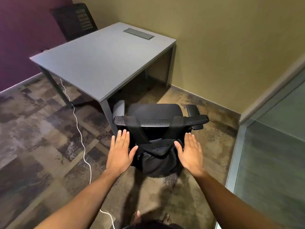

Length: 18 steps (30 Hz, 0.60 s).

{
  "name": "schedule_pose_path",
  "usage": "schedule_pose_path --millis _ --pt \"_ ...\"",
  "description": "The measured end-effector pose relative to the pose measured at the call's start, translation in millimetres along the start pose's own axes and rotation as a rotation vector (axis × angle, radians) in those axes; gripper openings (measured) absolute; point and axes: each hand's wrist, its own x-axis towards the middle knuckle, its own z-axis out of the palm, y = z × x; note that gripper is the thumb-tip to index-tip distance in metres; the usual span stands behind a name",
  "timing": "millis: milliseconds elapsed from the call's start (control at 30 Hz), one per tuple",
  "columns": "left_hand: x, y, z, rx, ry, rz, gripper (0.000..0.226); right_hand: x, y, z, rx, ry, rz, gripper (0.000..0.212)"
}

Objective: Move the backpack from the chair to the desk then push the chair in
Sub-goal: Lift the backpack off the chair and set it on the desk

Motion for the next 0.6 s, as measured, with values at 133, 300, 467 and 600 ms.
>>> schedule_pose_path --millis 133,300,467,600 --pt "5 4 4 -0.137 -0.034 -0.087 0.074 22 -12 -1 0.277 -0.047 0.076 0.071" --pt "19 6 1 -0.479 -0.027 -0.333 0.067 43 -26 -1 0.772 -0.023 0.251 0.021" --pt "43 5 -3 -0.747 -0.083 -0.512 0.065 38 -28 0 0.813 -0.012 0.210 0.039" --pt "54 9 -1 -0.997 -0.105 -0.620 0.043 32 -22 -1 0.797 -0.002 0.174 0.037"
